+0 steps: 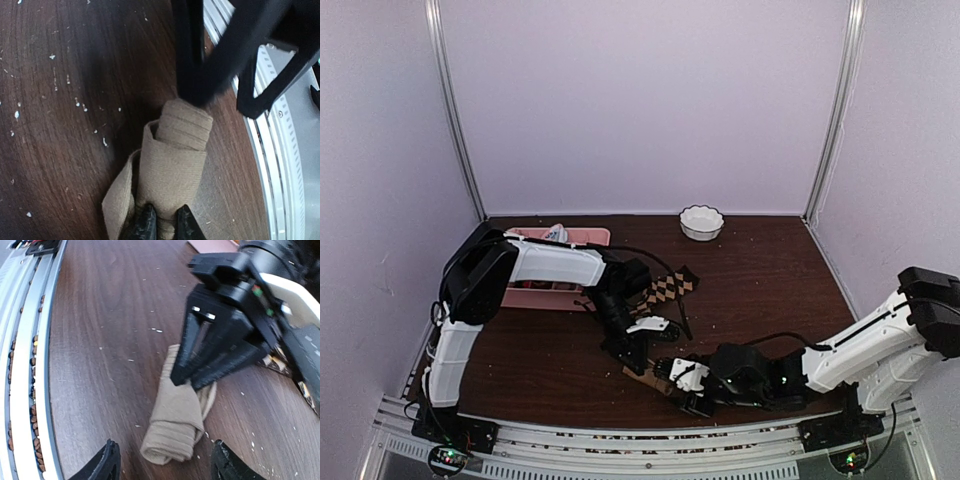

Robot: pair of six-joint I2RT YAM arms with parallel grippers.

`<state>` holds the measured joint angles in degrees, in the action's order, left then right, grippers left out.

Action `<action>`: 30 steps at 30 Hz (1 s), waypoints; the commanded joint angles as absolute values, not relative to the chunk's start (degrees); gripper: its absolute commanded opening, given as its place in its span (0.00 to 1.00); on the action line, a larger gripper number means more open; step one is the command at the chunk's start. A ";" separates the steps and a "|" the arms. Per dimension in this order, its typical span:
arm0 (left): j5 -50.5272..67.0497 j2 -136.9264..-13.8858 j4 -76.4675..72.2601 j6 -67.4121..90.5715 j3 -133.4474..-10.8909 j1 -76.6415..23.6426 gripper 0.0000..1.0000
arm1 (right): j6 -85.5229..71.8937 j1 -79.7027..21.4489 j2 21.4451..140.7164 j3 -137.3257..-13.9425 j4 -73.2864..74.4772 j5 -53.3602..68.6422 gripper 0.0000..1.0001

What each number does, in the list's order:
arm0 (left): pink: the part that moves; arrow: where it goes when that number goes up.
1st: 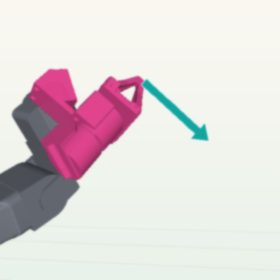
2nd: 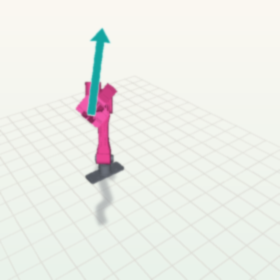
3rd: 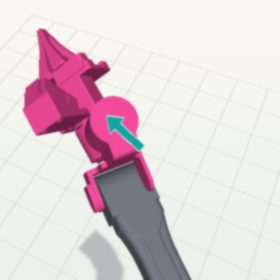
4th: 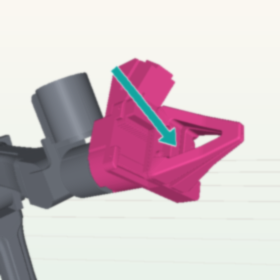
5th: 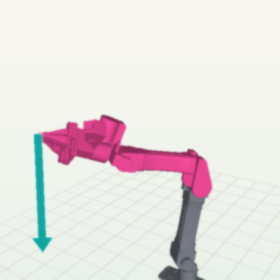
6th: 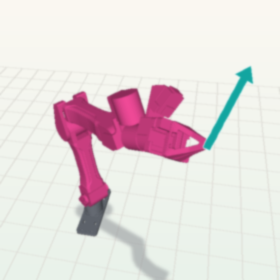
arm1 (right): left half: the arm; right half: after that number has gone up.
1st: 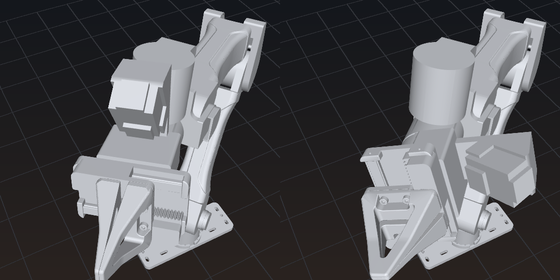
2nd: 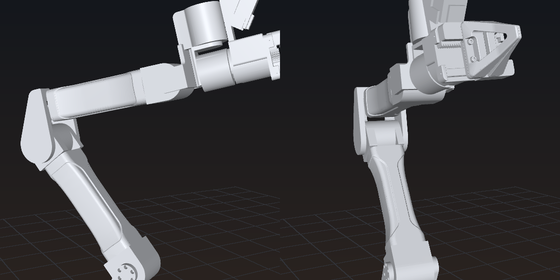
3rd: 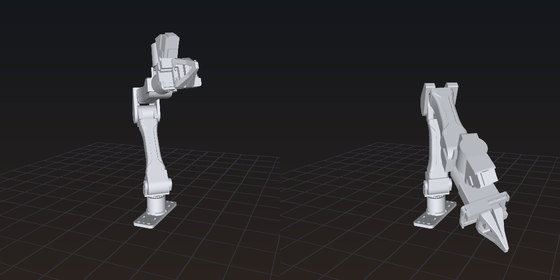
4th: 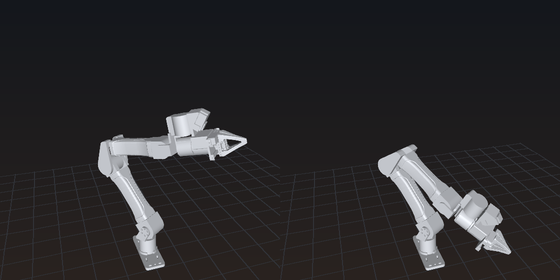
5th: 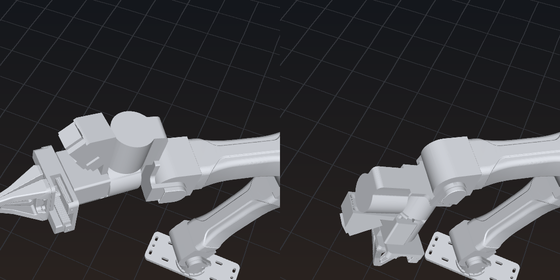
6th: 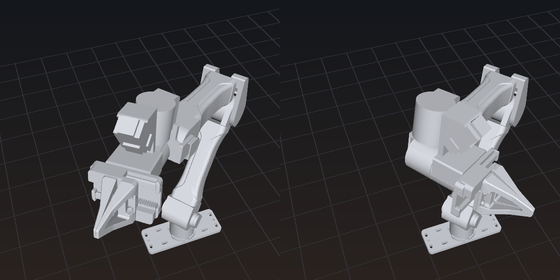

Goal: Roll the socks
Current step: Roll the sock at the center of the board.

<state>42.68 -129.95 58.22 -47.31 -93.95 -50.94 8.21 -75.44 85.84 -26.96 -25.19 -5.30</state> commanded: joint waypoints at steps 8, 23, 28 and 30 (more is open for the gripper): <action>30.63 -137.77 65.14 -48.78 -91.69 -51.94 0.14 | 21.37 -76.44 95.09 -33.82 -24.90 -8.38 0.56; 31.13 -139.24 67.58 -50.07 -95.18 -51.86 0.16 | 25.14 -76.32 102.63 -38.94 -18.87 -12.15 0.21; 32.07 -136.22 67.59 -51.02 -94.62 -51.86 0.21 | 19.39 -74.25 106.10 -41.34 -14.71 -8.56 0.06; 32.10 -134.16 67.00 -50.50 -94.36 -51.31 0.36 | 16.06 -73.26 106.17 -41.29 -13.64 -5.88 0.02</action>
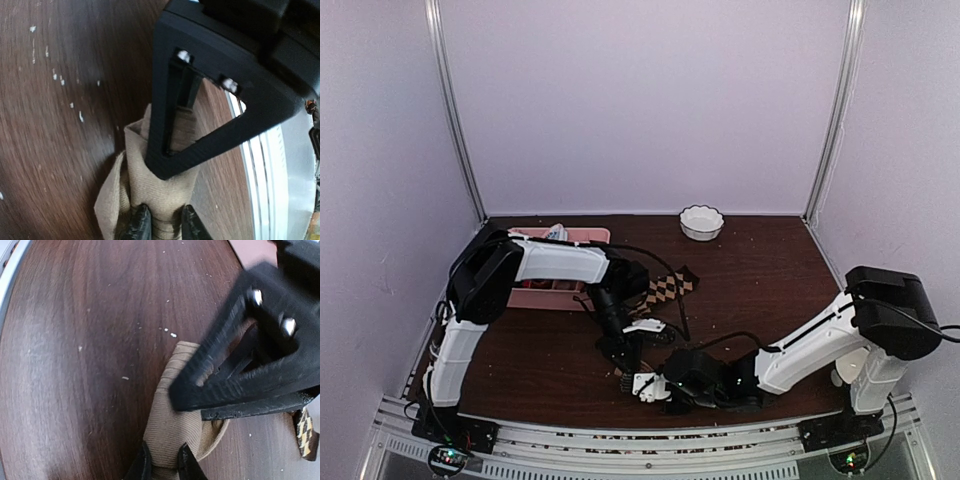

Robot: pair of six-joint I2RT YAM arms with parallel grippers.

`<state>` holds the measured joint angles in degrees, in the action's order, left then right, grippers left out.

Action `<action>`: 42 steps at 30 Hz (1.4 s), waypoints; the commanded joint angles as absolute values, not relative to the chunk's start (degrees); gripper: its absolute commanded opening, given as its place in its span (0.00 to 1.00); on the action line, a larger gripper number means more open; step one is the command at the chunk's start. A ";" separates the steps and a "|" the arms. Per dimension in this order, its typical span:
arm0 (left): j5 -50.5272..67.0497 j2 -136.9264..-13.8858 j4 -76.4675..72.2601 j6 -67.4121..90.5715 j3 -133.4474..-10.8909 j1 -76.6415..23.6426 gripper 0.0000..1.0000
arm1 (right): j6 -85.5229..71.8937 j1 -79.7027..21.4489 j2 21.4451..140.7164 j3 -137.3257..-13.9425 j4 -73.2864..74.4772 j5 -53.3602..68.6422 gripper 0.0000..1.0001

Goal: Roll the socks
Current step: Roll the sock at the center of the board.

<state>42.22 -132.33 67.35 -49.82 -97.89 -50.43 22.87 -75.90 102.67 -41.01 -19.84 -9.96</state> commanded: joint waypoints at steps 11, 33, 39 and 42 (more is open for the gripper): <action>22.19 -113.71 47.12 -40.17 -83.39 -44.97 0.98 | -0.52 -70.45 105.24 -37.42 -13.06 6.14 0.00; 22.15 -107.40 35.92 -41.42 -71.55 -52.07 0.56 | -26.88 -52.49 118.68 -33.79 -28.39 40.29 0.00; 17.19 -108.85 27.62 -41.89 -68.55 -55.29 0.58 | -31.14 -51.11 120.89 -32.86 -33.63 43.06 0.00; 15.33 -110.50 26.44 -42.24 -69.34 -55.81 0.53 | -33.51 -50.29 121.34 -32.24 -36.88 44.67 0.00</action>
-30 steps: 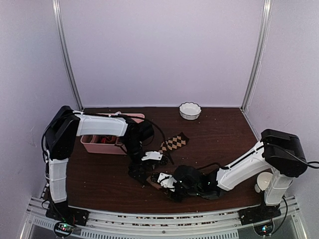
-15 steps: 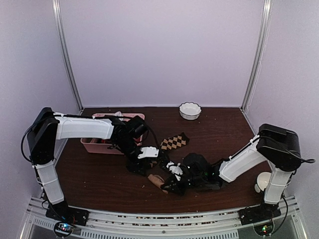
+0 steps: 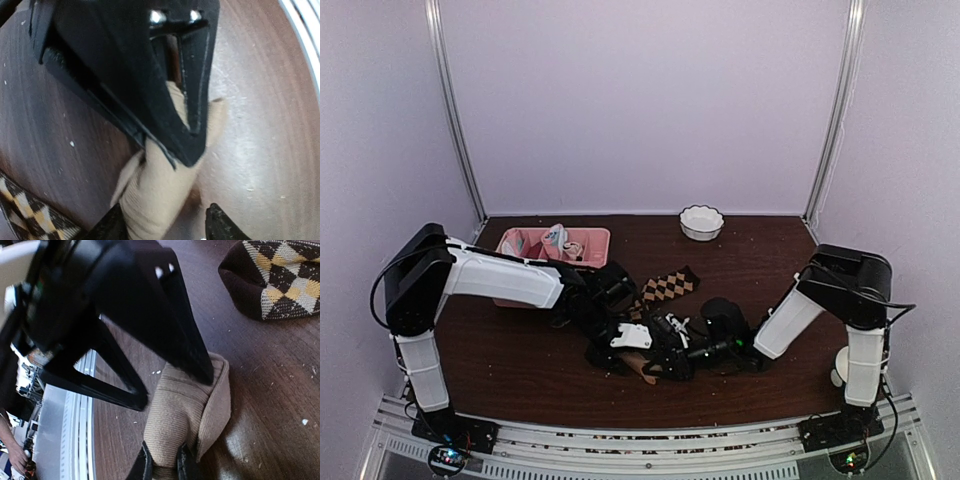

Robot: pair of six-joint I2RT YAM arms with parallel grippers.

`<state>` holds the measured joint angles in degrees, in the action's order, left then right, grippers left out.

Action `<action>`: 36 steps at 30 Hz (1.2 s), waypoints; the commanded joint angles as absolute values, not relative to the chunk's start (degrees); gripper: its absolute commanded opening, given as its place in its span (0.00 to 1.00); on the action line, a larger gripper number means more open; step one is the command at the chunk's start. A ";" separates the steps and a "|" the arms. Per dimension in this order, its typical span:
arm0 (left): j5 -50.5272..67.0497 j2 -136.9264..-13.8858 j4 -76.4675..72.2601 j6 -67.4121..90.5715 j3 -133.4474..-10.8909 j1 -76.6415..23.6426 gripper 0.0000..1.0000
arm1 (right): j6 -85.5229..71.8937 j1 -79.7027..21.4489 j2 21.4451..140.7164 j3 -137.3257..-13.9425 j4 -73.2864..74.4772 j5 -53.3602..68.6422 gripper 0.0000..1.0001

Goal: Roll the socks
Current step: Roll the sock at the center of the board.

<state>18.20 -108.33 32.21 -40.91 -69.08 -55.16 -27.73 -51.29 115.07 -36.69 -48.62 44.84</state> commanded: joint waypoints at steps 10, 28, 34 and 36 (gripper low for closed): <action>16.59 -114.86 29.47 -43.71 -73.42 -56.06 0.17 | -35.91 -49.41 121.84 -34.02 -38.20 48.10 0.00; 42.05 -116.46 67.53 -38.37 -99.71 -43.34 0.00 | -20.97 -46.75 87.29 -29.54 -19.15 15.18 1.00; 43.88 -115.46 73.95 -38.31 -104.69 -41.68 0.00 | -27.05 -46.07 64.93 -26.01 -19.08 -8.35 1.00; 44.72 -115.42 75.50 -38.66 -105.71 -41.62 0.00 | -23.85 -44.71 62.55 -24.20 -27.83 2.03 1.00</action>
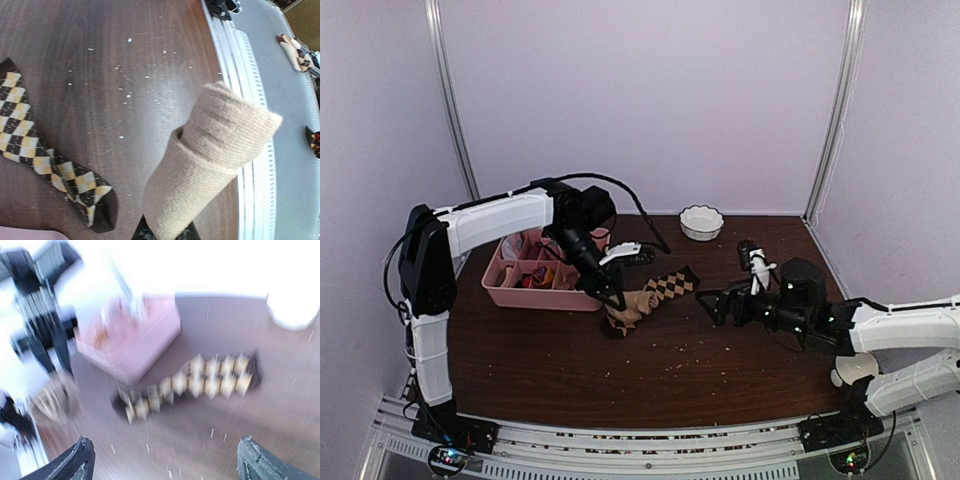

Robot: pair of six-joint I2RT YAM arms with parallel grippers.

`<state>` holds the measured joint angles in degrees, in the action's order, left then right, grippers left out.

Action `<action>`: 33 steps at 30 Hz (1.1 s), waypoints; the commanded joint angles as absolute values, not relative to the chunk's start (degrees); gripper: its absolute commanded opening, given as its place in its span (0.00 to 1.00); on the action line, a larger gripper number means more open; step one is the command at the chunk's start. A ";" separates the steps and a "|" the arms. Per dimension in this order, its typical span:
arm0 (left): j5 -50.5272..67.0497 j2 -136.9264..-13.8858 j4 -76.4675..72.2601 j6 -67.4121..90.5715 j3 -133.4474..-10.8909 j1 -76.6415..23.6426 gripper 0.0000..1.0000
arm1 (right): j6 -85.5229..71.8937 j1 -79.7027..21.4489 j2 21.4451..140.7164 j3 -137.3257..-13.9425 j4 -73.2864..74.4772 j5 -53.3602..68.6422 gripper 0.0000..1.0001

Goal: Roll the socks
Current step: Roll the sock at the center of the board.

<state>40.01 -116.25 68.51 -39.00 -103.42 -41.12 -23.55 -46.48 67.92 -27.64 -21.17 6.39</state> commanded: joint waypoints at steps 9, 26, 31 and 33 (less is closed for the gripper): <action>53.05 -118.01 87.13 -45.03 -110.56 -41.52 0.00 | 7.02 -53.23 62.19 -33.87 -21.04 18.94 0.90; 59.12 -120.14 94.91 -49.66 -107.60 -43.48 0.00 | 62.78 -69.88 67.77 -46.86 5.86 -7.71 0.89; 58.29 -121.78 94.92 -48.86 -107.05 -45.99 0.00 | 69.17 -72.28 69.78 -48.99 6.56 -9.66 0.85; 57.70 -122.56 94.92 -48.69 -106.98 -46.37 0.00 | 72.10 -73.73 70.59 -49.19 7.50 -11.06 0.84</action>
